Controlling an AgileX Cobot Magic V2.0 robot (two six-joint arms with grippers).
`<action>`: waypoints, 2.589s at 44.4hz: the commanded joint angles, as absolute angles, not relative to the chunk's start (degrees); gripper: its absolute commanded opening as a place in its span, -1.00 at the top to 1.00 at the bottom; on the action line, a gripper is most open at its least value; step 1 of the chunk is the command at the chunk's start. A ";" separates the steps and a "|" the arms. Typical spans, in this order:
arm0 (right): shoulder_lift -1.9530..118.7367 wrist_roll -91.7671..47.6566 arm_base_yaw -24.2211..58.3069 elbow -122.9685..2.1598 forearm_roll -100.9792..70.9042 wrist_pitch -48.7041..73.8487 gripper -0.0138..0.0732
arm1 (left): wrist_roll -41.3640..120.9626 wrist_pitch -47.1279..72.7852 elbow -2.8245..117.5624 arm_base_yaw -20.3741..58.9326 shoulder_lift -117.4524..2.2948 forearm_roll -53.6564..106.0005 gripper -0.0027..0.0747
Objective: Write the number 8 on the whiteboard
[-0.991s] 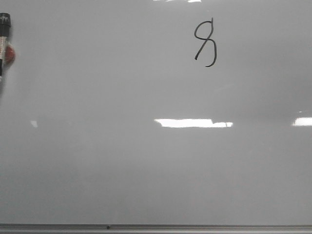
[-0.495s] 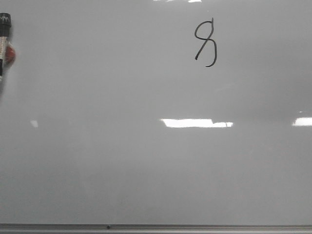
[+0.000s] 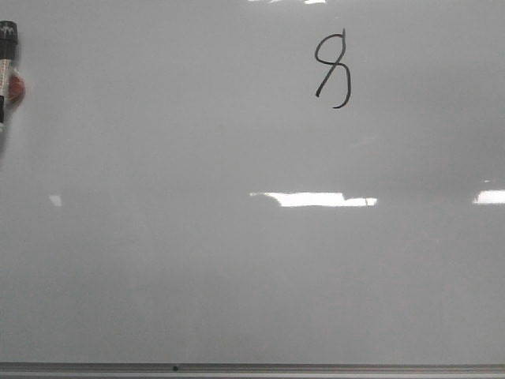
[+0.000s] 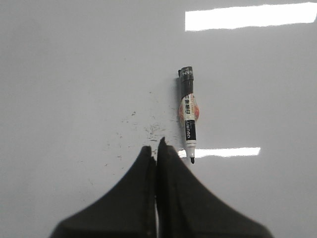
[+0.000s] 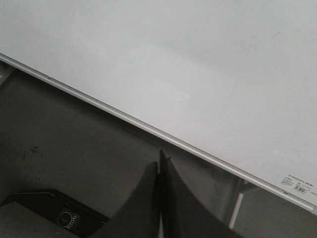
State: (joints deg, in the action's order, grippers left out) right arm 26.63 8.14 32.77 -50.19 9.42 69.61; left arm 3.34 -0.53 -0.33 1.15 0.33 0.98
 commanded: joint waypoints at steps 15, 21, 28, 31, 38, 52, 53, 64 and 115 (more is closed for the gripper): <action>19.91 7.62 20.63 -46.55 11.75 61.14 0.84 | 3.42 -5.25 -0.48 1.16 1.43 1.40 0.98; 14.48 2.65 14.00 -40.10 10.48 53.63 0.83 | 3.42 -5.25 -0.48 1.16 1.43 1.40 0.98; 9.18 -5.44 7.20 -30.68 6.76 38.62 0.84 | 3.42 -5.25 -0.48 1.16 1.43 1.40 0.98; 7.48 -5.31 4.06 -26.95 5.87 33.22 0.84 | 3.42 -5.25 -0.48 1.16 1.43 1.40 0.98; 4.02 -5.25 -2.71 -17.63 3.06 18.58 0.84 | 3.42 -5.25 -0.48 1.16 1.43 1.40 0.98; -1.73 -5.14 -4.52 -5.22 0.90 1.53 0.84 | 3.42 -5.25 -0.48 1.16 1.43 1.40 0.98; -1.73 -5.01 -4.52 -4.68 0.57 0.44 0.84 | 3.42 -5.25 -0.48 1.16 1.43 1.40 0.98; -1.67 -4.55 -4.45 1.13 0.00 -6.15 0.84 | 3.42 -5.25 -0.48 1.16 1.43 1.40 0.98; -1.67 4.02 -1.98 1.36 0.00 -5.89 0.84 | 3.42 -5.25 -0.48 1.16 1.43 1.40 0.98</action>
State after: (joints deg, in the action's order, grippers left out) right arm -0.56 3.49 -2.13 1.52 0.00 -0.97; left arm 3.34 -0.63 -0.33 1.15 0.33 0.98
